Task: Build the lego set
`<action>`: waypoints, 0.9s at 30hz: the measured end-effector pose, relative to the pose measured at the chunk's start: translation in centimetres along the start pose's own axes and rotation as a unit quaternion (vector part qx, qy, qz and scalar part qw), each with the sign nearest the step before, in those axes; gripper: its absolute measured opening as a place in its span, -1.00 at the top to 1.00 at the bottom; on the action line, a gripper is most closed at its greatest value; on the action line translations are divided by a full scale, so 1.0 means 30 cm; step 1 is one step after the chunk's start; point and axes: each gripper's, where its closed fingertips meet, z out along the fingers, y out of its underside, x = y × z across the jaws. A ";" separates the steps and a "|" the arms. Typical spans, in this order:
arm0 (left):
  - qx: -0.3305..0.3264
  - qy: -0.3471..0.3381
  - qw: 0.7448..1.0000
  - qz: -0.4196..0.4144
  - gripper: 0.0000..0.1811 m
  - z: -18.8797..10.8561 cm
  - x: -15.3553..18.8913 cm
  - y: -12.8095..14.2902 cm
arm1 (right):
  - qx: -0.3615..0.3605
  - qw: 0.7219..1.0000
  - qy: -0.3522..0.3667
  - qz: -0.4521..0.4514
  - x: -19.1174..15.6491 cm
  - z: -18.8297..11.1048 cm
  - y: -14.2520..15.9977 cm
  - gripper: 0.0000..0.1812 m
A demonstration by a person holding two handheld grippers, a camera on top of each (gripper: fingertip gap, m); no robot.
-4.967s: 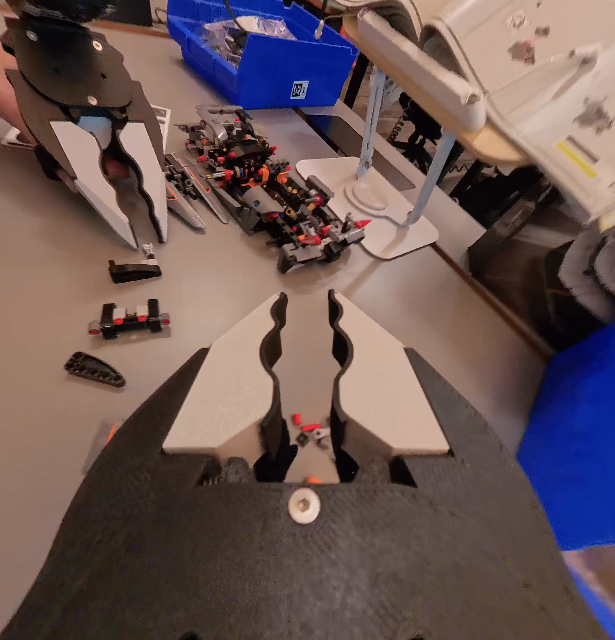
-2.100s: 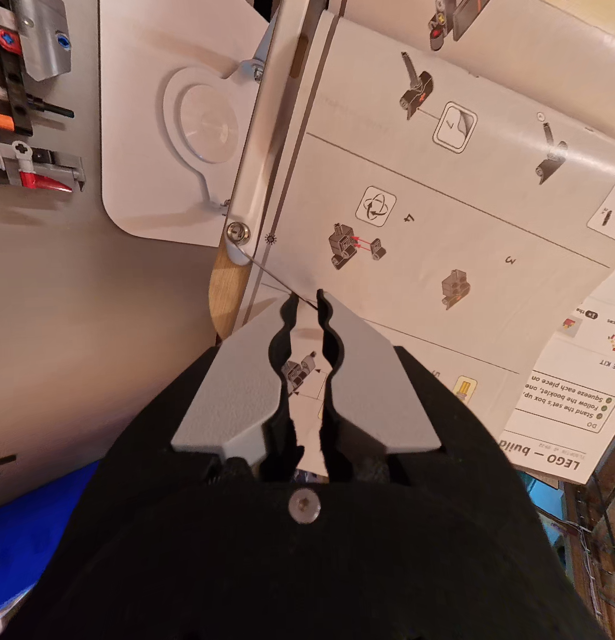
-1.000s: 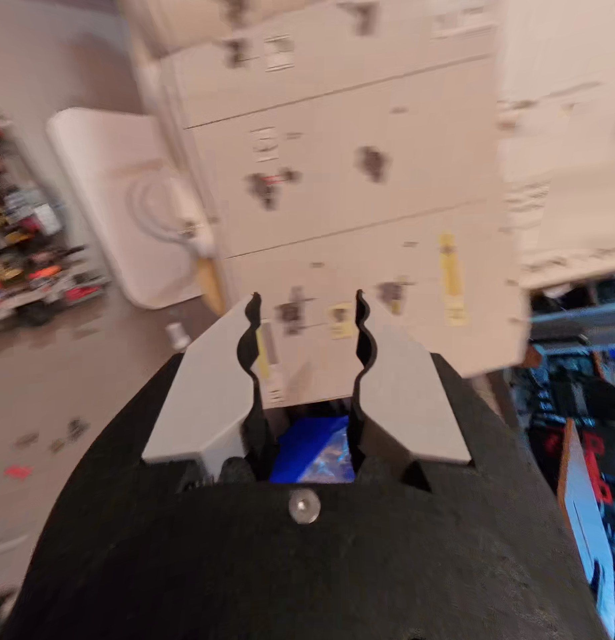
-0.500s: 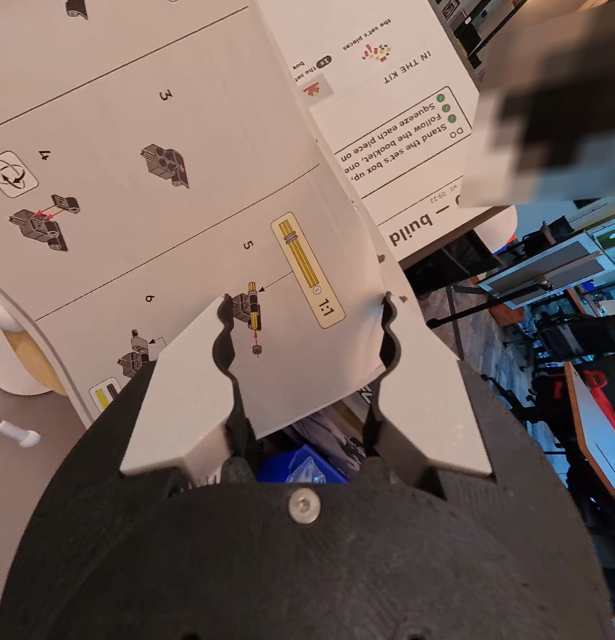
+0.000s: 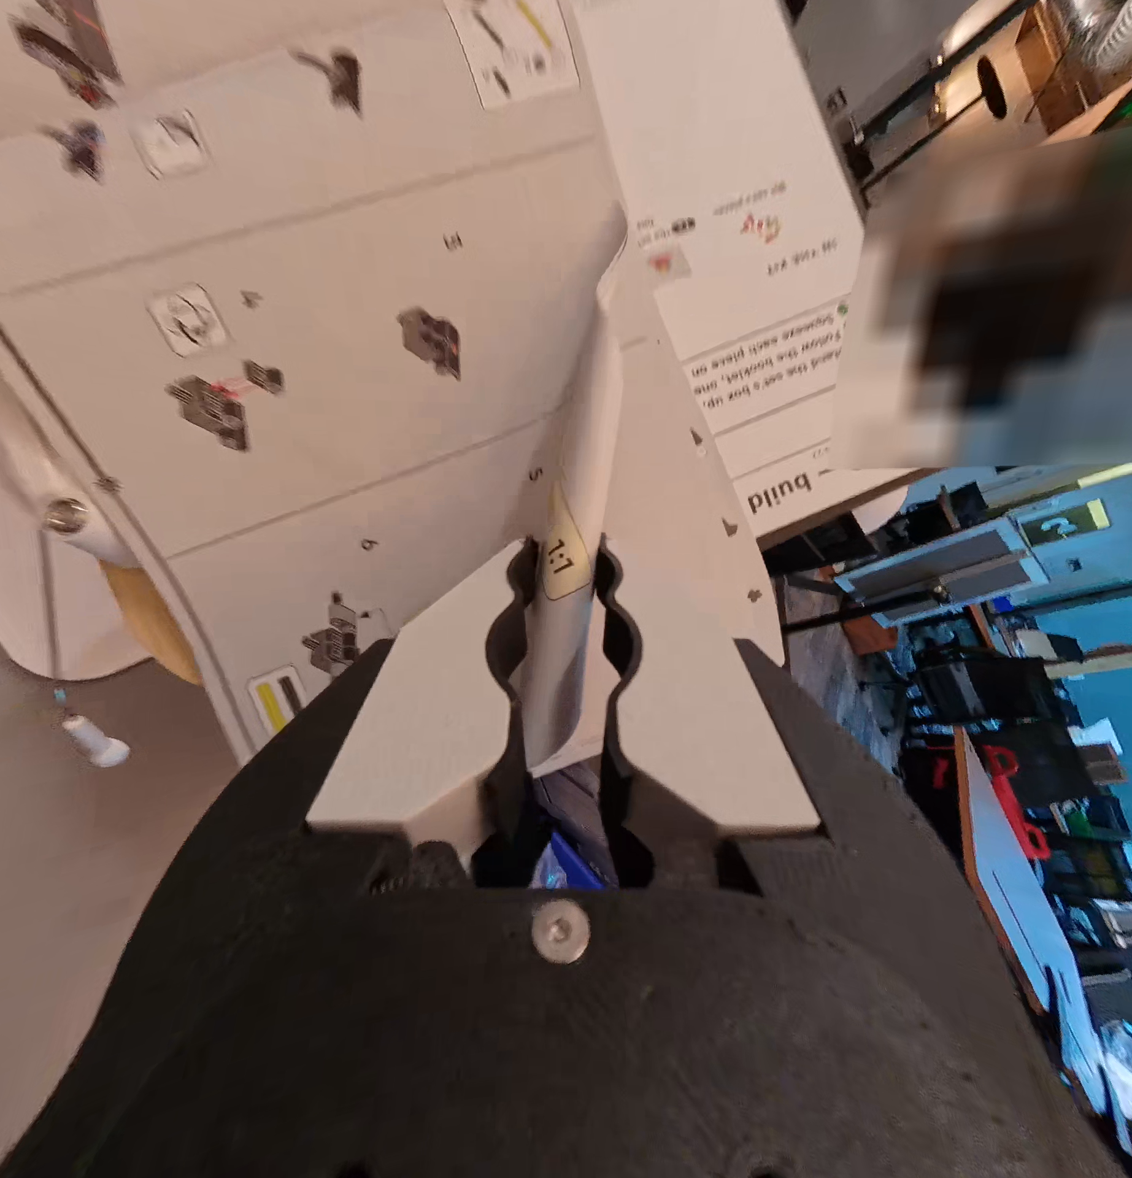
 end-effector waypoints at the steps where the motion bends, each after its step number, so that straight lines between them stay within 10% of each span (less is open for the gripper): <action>1: 0.000 0.000 1.000 0.000 0.80 0.000 0.000 0.000 | 0.002 1.000 -0.002 -0.001 -0.004 -0.009 -0.013 0.84; 17: 0.009 0.000 1.000 -0.010 0.78 -0.022 -0.017 0.006 | 0.000 0.990 0.088 -0.107 -0.060 -0.024 -0.032 0.41; 27: 0.001 -0.006 1.000 -0.003 0.78 -0.015 -0.017 0.010 | 0.020 0.981 0.162 -0.107 0.016 -0.064 0.005 0.59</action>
